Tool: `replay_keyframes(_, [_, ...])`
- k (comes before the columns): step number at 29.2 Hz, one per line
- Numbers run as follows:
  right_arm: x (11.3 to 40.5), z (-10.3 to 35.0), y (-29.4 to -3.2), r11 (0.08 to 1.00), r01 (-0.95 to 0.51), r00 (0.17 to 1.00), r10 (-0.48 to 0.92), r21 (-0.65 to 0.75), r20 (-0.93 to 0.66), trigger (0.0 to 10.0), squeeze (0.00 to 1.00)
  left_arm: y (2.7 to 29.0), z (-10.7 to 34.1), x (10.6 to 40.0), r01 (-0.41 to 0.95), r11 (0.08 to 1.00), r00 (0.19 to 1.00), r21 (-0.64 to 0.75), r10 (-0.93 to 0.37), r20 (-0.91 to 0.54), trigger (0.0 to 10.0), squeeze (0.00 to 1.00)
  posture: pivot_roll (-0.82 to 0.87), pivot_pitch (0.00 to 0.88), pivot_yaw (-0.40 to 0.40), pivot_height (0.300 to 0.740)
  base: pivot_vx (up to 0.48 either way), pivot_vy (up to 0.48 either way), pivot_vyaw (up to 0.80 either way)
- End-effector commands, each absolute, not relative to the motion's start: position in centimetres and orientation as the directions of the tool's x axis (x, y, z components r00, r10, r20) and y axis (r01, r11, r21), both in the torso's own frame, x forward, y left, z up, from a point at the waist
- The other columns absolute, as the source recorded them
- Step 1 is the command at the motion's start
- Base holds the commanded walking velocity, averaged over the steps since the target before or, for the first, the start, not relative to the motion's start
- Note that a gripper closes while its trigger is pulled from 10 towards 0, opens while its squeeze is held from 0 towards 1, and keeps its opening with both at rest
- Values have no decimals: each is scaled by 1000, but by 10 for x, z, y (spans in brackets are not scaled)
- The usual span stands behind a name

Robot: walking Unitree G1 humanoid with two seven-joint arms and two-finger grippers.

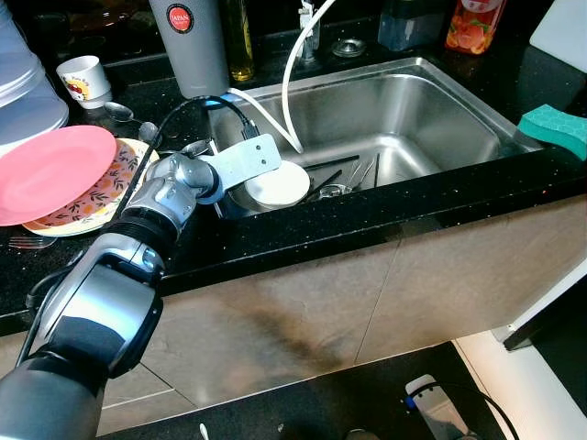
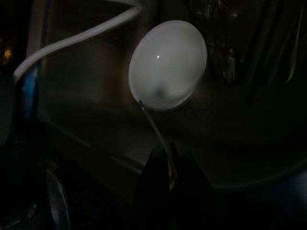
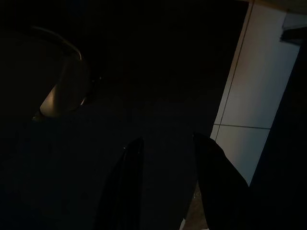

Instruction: Kitchen organization

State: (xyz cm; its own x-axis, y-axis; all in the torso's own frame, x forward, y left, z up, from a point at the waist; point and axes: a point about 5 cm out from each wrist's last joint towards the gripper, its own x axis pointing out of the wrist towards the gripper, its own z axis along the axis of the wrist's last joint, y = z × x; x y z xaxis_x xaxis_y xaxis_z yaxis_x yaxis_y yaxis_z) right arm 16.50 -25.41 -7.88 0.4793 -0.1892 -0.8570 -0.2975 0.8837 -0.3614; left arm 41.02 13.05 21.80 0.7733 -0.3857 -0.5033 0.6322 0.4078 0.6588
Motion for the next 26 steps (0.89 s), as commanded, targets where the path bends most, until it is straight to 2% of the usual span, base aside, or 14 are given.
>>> replay_keyframes(1, [161,-82,-251,882,-311,463,-185,-354,-867,10000,0,129,236,413,624,497,779,603,-451,-434,0,0,-49,78,94,740,0,0,0])
replay_keyframes(2, [161,-82,-251,882,-311,463,-185,-354,-867,10000,0,129,236,413,624,497,779,603,-451,-434,0,0,-49,78,94,740,0,0,0])
replay_keyframes(4, [160,-82,-251,881,-312,462,-185,-355,-867,10000,0,122,255,413,634,581,770,510,-536,-347,0,0,-49,77,93,740,0,0,0])
replay_keyframes(7, [160,-82,-252,880,-315,462,-185,-355,-868,10000,0,115,301,411,632,664,750,400,-654,-97,0,0,-48,75,89,740,0,0,0])
replay_keyframes(8, [160,-82,-252,880,-315,462,-185,-355,-868,10000,0,115,301,411,632,664,750,400,-654,-97,0,0,-48,75,89,740,0,0,0])
replay_keyframes(11, [160,-82,-252,879,-317,462,-186,-357,-867,10000,0,122,349,407,655,734,703,179,-679,210,0,0,-51,71,88,740,0,0,0])
replay_keyframes(12, [161,-81,-252,878,-317,462,-186,-358,-867,10000,0,126,358,405,666,737,689,116,-667,283,0,0,-51,70,88,740,0,0,0])
replay_keyframes(13, [161,-81,-252,878,-317,462,-186,-358,-867,10000,0,126,358,405,666,737,689,116,-667,283,0,0,-51,70,88,740,0,0,0])
replay_keyframes(15, [161,-81,-253,877,-318,463,-188,-360,-866,10000,0,131,373,400,757,652,605,-42,-674,423,0,0,-57,68,80,740,0,0,0])
replay_keyframes(18, [160,-81,-253,877,-318,463,-189,-361,-866,10000,0,132,371,399,794,603,569,-78,-692,445,314,0,-58,66,73,740,0,0,0])
replay_keyframes(19, [160,-81,-254,877,-317,464,-189,-362,-865,10000,0,131,368,399,819,566,541,-91,-709,453,902,0,-68,70,70,740,0,0,0])
replay_keyframes(20, [160,-81,-254,879,-313,468,-187,-360,-864,10000,0,130,363,397,861,489,493,-140,-733,468,3882,0,-68,70,70,740,0,0,0])
replay_keyframes(21, [160,-81,-255,879,-310,471,-188,-362,-862,10000,0,128,358,395,895,419,437,-151,-759,482,10000,0,-76,69,71,740,0,0,0])
replay_keyframes(26, [159,-80,-257,880,-309,479,-185,-361,-858,10000,0,114,344,392,939,281,344,-199,-794,502,10000,0,-82,70,70,740,0,0,0])
